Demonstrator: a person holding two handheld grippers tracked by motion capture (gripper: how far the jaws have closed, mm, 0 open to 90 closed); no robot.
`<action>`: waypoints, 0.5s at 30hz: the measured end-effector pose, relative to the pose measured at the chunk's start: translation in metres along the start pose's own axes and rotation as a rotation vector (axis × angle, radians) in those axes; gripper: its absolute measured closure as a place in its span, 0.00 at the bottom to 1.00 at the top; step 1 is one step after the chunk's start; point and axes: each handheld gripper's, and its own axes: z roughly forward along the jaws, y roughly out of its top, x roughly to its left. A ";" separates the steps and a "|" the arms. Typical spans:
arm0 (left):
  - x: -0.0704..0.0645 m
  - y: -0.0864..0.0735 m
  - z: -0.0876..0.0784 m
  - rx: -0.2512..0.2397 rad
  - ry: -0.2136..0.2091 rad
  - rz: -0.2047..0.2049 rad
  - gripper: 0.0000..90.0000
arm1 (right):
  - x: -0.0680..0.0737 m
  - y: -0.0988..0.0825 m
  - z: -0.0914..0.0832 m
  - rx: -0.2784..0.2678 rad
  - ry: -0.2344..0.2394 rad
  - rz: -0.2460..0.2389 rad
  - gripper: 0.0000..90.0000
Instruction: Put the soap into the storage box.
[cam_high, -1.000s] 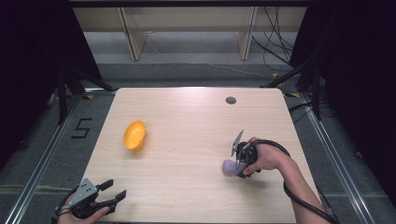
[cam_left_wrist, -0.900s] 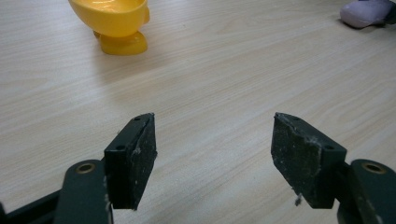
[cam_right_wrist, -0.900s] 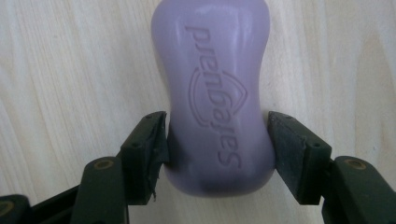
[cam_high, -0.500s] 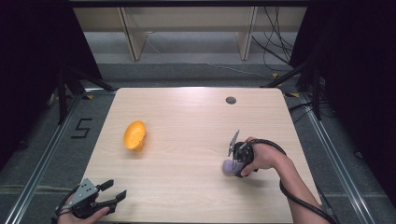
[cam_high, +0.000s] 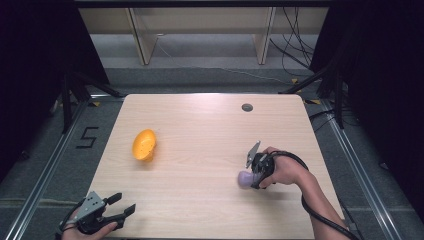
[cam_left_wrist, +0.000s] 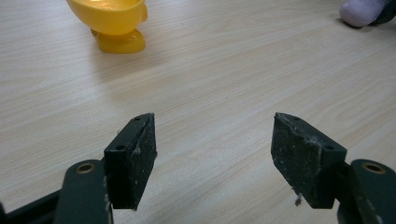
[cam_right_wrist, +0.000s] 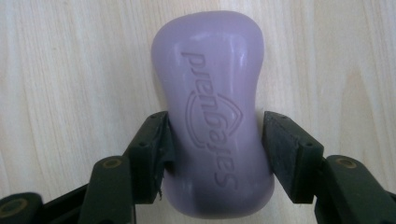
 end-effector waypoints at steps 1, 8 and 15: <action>0.000 0.000 0.001 -0.005 -0.007 -0.002 0.34 | 0.000 -0.001 0.000 0.001 -0.001 0.003 0.49; 0.001 0.000 0.001 -0.009 -0.014 0.014 0.34 | 0.004 0.002 -0.005 0.037 0.018 0.025 0.56; 0.000 0.000 0.001 -0.017 -0.017 -0.009 0.34 | 0.000 0.003 -0.005 0.044 0.028 0.035 0.56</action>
